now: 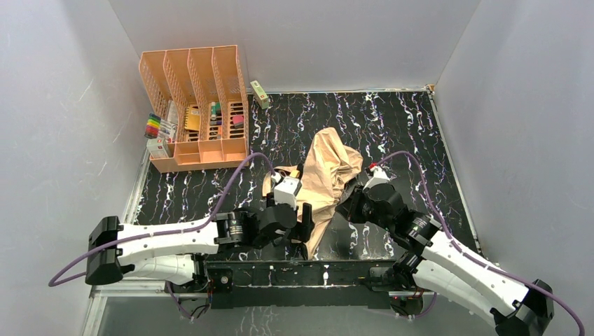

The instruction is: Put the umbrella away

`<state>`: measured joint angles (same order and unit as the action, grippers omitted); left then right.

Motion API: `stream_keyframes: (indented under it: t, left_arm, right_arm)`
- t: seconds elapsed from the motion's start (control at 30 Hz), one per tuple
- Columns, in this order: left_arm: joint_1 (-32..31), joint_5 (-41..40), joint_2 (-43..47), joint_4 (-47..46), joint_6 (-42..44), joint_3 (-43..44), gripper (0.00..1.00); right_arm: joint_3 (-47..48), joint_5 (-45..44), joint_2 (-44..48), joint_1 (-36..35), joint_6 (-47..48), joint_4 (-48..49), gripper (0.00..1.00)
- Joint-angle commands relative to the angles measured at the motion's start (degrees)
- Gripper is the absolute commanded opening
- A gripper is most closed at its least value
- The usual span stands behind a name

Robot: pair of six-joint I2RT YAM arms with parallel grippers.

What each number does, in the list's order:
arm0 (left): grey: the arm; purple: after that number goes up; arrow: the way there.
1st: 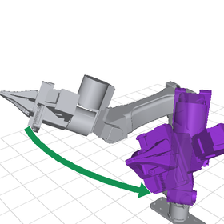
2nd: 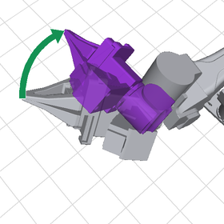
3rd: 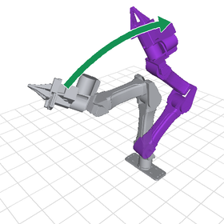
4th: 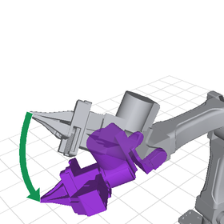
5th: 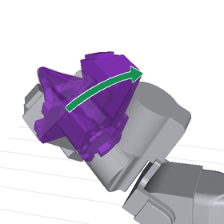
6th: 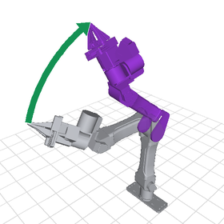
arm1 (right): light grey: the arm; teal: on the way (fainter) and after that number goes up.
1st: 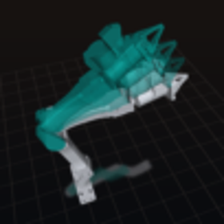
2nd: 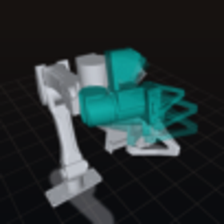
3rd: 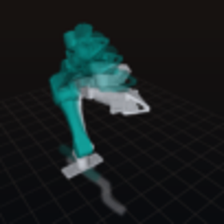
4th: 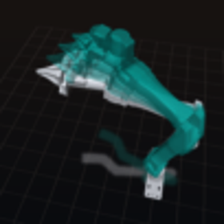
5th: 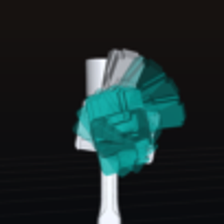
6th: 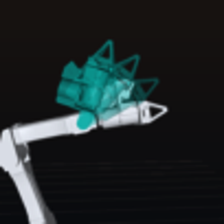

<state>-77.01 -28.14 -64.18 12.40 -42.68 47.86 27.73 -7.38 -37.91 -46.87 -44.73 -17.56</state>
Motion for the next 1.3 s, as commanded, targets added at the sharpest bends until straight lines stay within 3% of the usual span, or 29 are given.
stream_keyframes:
  t: [0.0,0.13,0.33,0.53,0.67,0.87,0.93,1.07,1.27]
  left_arm:
    - [0.03,-5.31,0.20,9.17,-6.82,0.66,0.75]
    - [0.02,-2.31,3.64,5.38,-7.55,-3.46,0.80]
    - [0.02,4.92,5.03,-6.22,-3.43,-9.25,0.77]
    - [0.02,6.61,1.61,-9.51,-2.45,-10.92,0.58]
    - [0.02,7.11,0.35,-11.83,-0.68,-9.97,0.28]
    - [0.03,11.29,-2.35,-15.77,4.34,-3.67,0.05]
    - [0.02,13.48,-3.33,-17.24,4.99,-1.91,0.00]
    - [-0.05,17.35,-4.71,-20.44,5.33,-1.51,0.00]
    - [-1.14,20.09,-6.61,-28.04,1.74,-9.81,0.00]
  right_arm:
    - [3.44,-0.94,-1.02,0.29,1.00,-1.35,0.20]
    - [3.72,-0.26,-2.17,0.31,1.25,-0.10,0.21]
    - [4.04,0.75,-3.77,0.29,1.66,1.08,0.22]
    - [4.08,1.02,-3.51,0.29,1.32,1.49,0.22]
    - [4.49,0.81,-2.96,0.29,1.29,1.04,0.22]
    - [6.41,-0.14,-2.51,0.29,1.39,0.10,0.20]
    - [7.15,-0.32,-2.52,0.29,1.53,-0.08,0.20]
    - [8.33,-1.07,-2.03,0.30,1.53,-0.62,0.19]
    - [7.91,2.55,-1.42,0.34,3.05,2.86,0.19]
